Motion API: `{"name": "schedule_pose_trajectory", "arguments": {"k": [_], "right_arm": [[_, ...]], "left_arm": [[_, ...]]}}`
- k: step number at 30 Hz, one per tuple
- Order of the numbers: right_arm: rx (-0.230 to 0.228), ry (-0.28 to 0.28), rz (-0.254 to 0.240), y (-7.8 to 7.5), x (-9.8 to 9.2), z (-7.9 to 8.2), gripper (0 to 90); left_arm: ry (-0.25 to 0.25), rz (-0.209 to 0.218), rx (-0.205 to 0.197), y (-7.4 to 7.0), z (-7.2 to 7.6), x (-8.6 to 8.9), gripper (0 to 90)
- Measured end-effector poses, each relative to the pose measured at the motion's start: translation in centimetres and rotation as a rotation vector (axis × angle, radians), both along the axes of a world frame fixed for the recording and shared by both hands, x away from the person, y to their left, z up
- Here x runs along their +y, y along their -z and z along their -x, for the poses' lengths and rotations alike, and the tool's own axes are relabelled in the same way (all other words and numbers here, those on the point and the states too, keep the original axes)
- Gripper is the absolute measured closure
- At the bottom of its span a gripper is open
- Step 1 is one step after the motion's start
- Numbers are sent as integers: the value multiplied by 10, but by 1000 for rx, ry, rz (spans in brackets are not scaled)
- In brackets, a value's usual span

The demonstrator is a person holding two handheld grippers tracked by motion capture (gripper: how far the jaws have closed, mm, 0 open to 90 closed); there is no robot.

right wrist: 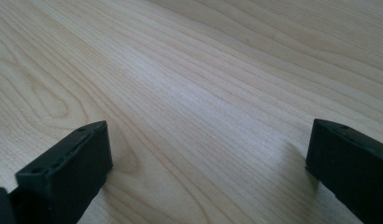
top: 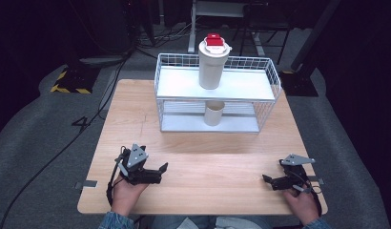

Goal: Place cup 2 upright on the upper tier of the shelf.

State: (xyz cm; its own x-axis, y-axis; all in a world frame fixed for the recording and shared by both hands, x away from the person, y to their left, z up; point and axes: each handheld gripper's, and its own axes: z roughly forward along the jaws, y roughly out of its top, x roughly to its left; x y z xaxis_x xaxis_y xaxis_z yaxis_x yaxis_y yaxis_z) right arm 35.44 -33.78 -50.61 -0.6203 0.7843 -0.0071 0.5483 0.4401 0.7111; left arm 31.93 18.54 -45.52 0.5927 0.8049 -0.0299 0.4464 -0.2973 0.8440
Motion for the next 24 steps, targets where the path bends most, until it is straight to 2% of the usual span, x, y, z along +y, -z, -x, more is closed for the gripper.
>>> {"name": "schedule_pose_trajectory", "arguments": {"k": [4, 9, 12, 19, 24], "right_arm": [[0, 0, 0, 0, 0, 0, 4], [0, 0, 0, 0, 0, 0, 4], [0, 0, 0, 0, 0, 0, 4], [0, 0, 0, 0, 0, 0, 4], [0, 0, 0, 0, 0, 0, 4]], "left_arm": [[12, -12, 57, 13, 0, 0, 0], [42, -85, 119, 26, -2, -4, 0], [48, -93, 157, 31, -4, -4, 0], [32, -123, 241, 41, -8, -4, 1], [2, -160, 262, 46, -12, -2, 0]]}}
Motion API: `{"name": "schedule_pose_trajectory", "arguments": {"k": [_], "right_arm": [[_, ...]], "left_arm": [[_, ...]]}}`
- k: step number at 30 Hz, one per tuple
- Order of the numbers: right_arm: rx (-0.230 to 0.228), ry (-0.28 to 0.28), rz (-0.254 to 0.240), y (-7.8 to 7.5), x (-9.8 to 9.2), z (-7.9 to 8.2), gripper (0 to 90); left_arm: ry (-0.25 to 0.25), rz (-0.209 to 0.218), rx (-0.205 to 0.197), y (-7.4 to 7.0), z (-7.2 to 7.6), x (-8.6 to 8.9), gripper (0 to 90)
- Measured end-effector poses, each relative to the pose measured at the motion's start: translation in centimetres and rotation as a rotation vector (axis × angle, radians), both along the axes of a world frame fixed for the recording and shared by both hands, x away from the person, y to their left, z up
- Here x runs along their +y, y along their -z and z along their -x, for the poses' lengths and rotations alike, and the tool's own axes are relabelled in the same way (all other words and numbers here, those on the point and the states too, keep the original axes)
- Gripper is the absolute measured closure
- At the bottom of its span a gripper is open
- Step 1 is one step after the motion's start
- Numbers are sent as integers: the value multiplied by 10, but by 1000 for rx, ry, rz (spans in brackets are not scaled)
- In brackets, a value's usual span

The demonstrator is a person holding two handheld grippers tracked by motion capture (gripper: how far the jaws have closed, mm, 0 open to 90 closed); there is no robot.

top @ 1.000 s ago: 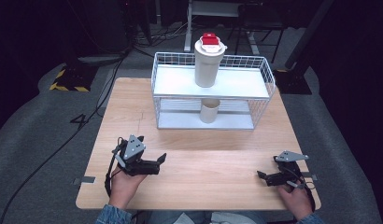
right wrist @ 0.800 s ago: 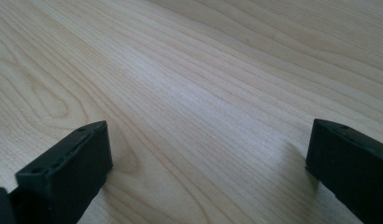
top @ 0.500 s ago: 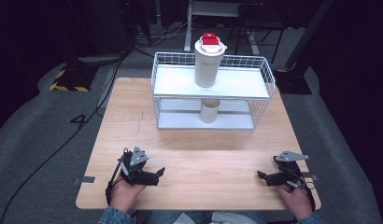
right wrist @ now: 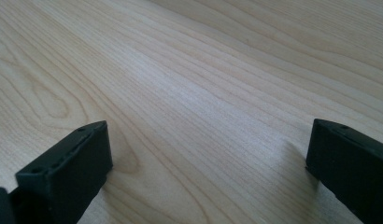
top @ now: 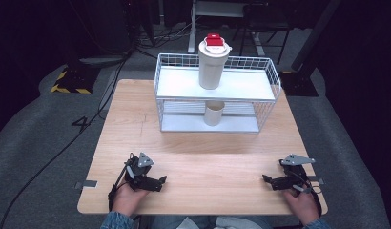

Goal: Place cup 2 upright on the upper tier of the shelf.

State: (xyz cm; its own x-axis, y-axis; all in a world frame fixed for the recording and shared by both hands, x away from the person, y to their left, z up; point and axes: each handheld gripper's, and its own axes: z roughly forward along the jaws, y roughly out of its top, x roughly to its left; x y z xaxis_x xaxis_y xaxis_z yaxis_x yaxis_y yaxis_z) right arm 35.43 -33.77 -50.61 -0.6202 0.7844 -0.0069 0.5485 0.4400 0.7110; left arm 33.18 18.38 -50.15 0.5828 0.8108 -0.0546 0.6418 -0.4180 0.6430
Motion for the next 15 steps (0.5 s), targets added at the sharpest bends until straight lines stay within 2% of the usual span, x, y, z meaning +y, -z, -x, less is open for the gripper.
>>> {"name": "schedule_pose_trajectory", "arguments": {"k": [3, 6, 15], "right_arm": [[0, 0, 0, 0, 0, 0, 4], [0, 0, 0, 0, 0, 0, 4], [0, 0, 1, 0, 0, 0, 4]], "left_arm": [[2, -24, -11, 1, -1, 2, 0], [5, -13, -37, 4, -1, 4, 0], [-3, -13, -38, 4, 0, 3, 0]]}}
